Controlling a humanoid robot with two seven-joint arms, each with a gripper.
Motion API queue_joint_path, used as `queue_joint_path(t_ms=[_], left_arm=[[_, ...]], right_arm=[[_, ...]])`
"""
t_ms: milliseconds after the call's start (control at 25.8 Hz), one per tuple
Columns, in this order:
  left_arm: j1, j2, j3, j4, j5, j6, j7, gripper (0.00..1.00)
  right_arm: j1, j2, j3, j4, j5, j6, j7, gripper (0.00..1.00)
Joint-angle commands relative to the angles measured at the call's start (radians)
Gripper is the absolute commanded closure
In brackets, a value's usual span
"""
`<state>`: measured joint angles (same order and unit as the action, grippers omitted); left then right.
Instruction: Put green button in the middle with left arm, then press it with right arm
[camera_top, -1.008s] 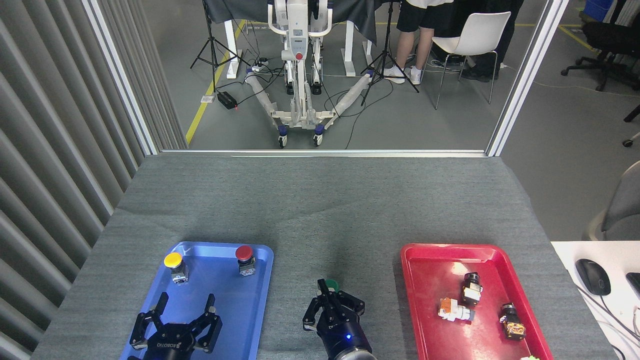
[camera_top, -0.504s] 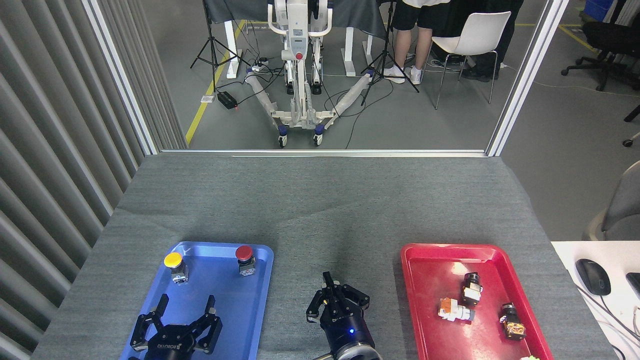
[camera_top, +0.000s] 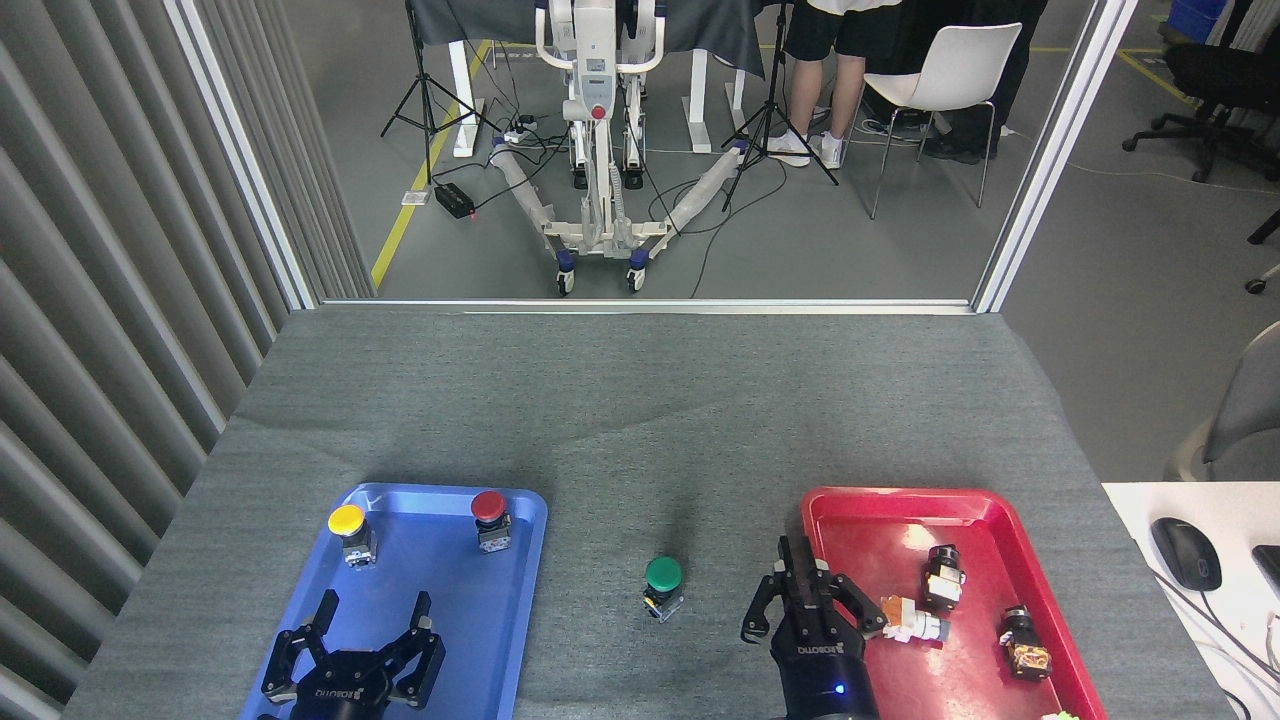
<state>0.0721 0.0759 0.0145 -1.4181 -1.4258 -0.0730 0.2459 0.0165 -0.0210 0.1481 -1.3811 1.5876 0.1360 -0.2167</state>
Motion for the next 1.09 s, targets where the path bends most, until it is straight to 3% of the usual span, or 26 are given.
queue_joint_path(t_ms=[0,155,388,1047], left_arm=[[0.0,-0.001,-0.001,0.001,0.001,-0.001,0.0,0.0],[0.0,-0.001,-0.001,0.001,0.001,-0.001,0.0,0.0],[0.0,-0.001,-0.001,0.001,0.001,-0.001,0.0,0.0],[-0.005,0.001,-0.004,0.01,-0.002,-0.004,0.016,0.0]], right_arm=[[0.085,-0.037,-0.062,-0.093,-0.012,-0.016,-0.015,0.0],[0.109,-0.073,-0.07,-0.124,-0.055,-0.016,-0.015,0.0],[0.14,-0.12,-0.071,-0.134,-0.058,-0.016,-0.01,0.0],[0.151,-0.117,-0.071,-0.154,-0.06,-0.015,-0.004,0.0]])
